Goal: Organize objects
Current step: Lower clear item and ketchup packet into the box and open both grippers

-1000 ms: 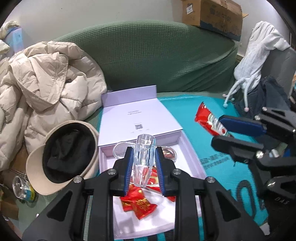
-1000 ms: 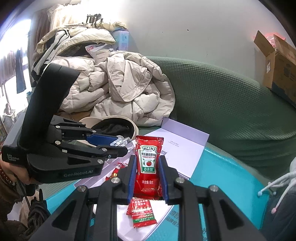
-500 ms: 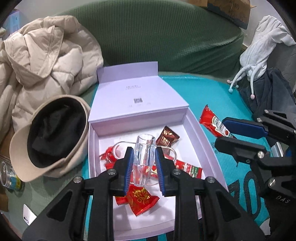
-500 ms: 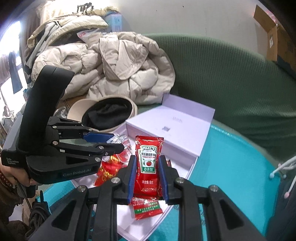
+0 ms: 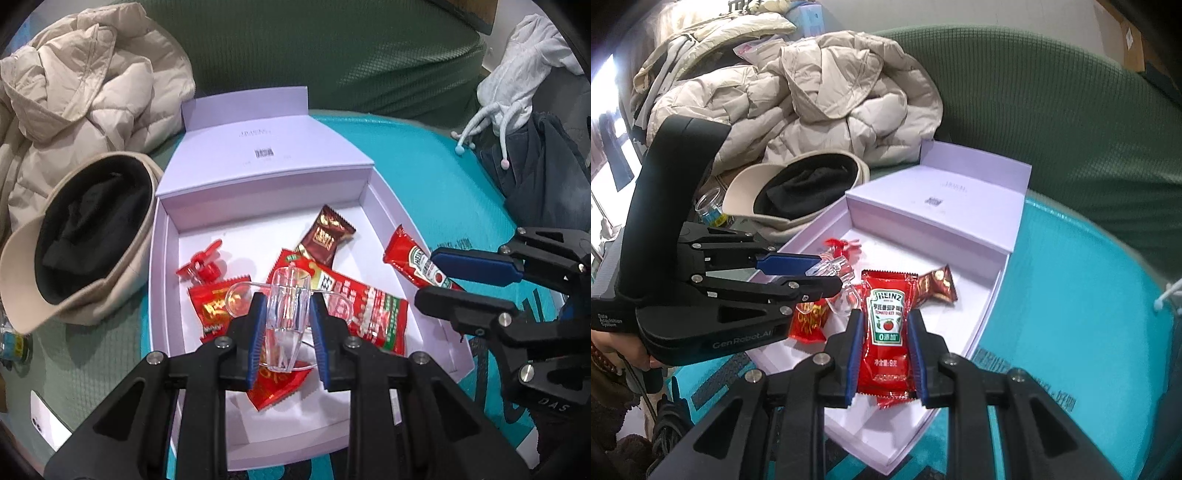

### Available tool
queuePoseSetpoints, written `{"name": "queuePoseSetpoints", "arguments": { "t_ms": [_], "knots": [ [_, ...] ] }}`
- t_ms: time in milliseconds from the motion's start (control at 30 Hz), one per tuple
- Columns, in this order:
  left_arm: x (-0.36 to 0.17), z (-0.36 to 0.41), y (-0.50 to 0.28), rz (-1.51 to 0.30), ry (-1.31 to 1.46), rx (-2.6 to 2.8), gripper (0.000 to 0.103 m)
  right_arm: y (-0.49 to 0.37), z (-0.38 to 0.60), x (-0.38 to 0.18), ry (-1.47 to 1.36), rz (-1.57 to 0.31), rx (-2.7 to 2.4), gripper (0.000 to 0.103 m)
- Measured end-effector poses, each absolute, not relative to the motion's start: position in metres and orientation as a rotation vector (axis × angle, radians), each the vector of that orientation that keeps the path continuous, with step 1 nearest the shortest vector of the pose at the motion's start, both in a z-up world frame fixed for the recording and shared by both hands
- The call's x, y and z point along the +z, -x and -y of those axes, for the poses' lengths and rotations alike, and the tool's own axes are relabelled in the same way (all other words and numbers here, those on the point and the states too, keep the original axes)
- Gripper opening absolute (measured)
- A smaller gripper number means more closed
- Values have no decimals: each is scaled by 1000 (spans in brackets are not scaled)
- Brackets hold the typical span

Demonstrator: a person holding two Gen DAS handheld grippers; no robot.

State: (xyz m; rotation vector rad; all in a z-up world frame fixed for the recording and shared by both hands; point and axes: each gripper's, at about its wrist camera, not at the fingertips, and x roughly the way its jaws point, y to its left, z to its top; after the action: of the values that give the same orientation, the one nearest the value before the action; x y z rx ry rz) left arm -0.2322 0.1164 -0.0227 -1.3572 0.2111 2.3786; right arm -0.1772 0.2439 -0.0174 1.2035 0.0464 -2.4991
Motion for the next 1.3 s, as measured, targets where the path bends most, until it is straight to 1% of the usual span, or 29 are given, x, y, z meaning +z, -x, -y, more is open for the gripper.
{"name": "queuePoseSetpoints", "arguments": {
  "t_ms": [567, 767, 1300],
  "knots": [
    [-55, -119, 222, -236, 1431, 2302, 22, 167, -243, -47, -1300, 17, -2435, 24],
    [-64, -119, 221, -236, 1452, 2281, 22, 167, -240, -52, -1315, 16, -2414, 24],
    [-68, -120, 222, -235, 1420, 2268, 22, 178, -235, -70, -1381, -22, -2389, 24]
  ]
}}
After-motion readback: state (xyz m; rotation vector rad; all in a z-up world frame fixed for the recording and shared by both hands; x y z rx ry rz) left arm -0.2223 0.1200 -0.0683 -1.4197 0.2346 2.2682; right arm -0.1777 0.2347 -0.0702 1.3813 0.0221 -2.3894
